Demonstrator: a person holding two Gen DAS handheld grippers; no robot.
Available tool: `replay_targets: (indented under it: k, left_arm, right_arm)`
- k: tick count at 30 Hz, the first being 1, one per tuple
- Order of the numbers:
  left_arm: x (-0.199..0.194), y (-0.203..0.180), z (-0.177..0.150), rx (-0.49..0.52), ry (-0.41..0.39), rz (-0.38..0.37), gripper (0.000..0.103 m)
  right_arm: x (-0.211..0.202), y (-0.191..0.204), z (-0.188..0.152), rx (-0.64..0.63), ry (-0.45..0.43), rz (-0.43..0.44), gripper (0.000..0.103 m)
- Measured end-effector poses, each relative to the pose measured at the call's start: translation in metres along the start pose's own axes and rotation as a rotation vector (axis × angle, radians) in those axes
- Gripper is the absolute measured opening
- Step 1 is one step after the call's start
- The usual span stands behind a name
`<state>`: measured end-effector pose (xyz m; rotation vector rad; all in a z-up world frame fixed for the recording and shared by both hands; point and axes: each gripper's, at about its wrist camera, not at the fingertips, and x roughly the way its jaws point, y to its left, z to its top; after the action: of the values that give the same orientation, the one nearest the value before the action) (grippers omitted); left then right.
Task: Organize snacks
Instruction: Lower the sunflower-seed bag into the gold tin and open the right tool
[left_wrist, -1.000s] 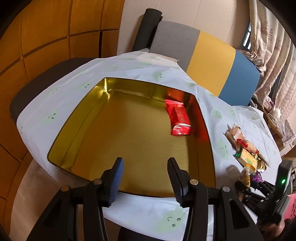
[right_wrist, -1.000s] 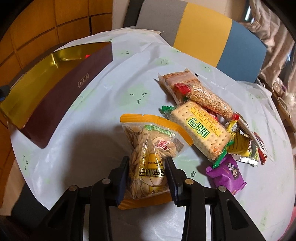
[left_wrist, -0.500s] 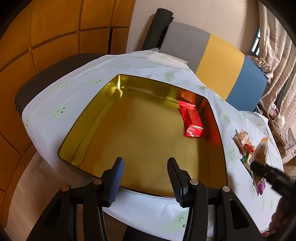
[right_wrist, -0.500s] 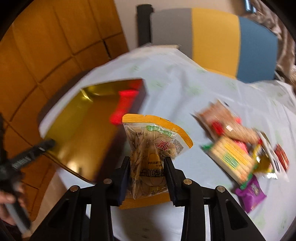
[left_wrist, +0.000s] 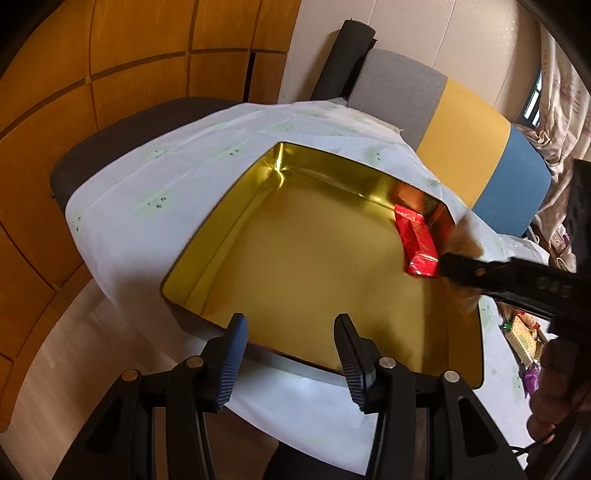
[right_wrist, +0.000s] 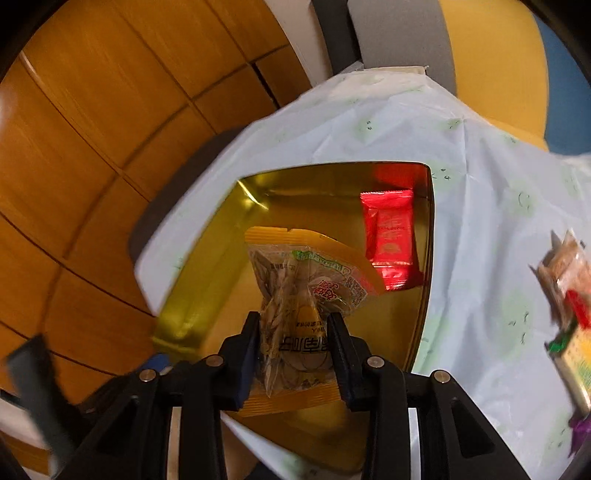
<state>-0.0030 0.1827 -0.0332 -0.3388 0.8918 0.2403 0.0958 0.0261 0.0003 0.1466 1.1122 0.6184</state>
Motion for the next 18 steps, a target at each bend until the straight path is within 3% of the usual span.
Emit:
replay_targets:
  k: [2,5,7,13,18]
  left_arm:
    - [0.0,0.0,0.0,-0.003,-0.002,0.003,0.049]
    - [0.0,0.0,0.0,-0.005,-0.006,0.003,0.049]
    - [0.0,0.0,0.0,-0.006,-0.008,-0.007,0.049]
    - [-0.001,-0.009,-0.001,0.015,-0.008,-0.016,0.049]
    - [-0.005,-0.019,-0.002,0.045,-0.021,-0.026,0.049]
  right_arm:
    - [0.011,0.004,0.0,-0.018,0.028,-0.021,0.04]
    - [0.012,0.001,-0.002,-0.051,0.003,-0.098,0.04]
    - [0.01,0.001,-0.003,-0.058,-0.002,-0.098,0.04]
    - [-0.025,-0.008,-0.018,-0.061,-0.093,-0.13,0.041]
    - [-0.053,-0.016,-0.033,-0.072,-0.171,-0.198,0.052]
